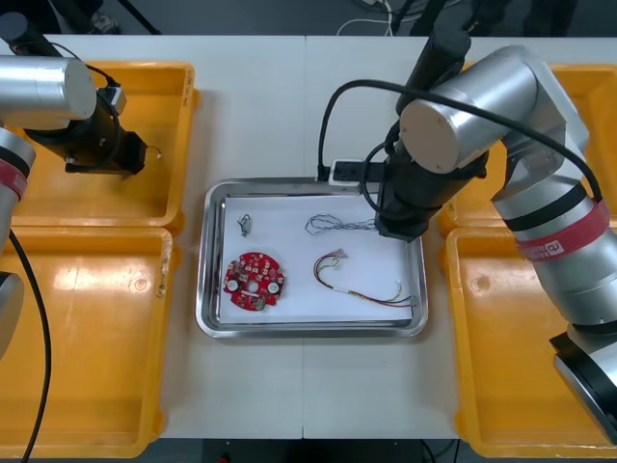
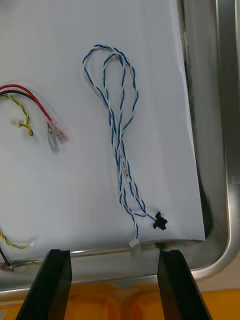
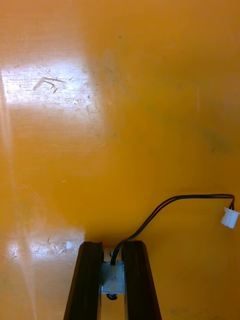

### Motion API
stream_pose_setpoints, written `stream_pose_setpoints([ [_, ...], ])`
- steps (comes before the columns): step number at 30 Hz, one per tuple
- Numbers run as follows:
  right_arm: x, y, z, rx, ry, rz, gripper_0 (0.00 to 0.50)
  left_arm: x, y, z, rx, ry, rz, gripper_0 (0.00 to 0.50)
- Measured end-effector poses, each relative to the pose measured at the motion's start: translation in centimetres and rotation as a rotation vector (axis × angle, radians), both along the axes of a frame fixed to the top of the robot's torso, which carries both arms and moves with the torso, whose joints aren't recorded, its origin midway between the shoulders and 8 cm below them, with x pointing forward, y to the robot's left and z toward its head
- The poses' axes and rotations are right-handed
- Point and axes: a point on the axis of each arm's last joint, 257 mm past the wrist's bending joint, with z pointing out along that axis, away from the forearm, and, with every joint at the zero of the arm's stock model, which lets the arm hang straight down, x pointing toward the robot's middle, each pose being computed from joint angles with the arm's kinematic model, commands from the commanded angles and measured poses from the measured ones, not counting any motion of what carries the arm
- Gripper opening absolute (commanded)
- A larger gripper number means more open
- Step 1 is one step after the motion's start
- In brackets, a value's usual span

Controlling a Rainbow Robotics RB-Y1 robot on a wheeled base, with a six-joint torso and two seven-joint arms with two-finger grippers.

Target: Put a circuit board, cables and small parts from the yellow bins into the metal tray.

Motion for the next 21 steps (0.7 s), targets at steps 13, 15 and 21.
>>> stream_pose_setpoints([
  [13,1.7,-2.9,6.4,0.169,-0.003,-0.295,0.500,-0.6,0.0,-0.1,0.013,0.027,-0.023,0.000],
  [15,2.0,-3.3,7.6,0.194,-0.030,-0.320,0.500,-1.4,-0.2,0.0,0.011,0.058,-0.026,0.000],
  [21,2.5,-5.7,9.9,0.232,-0.087,-0.447,0.500,-2.5,-0.4,2.6,-0.007,0.075,-0.026,0.000],
])
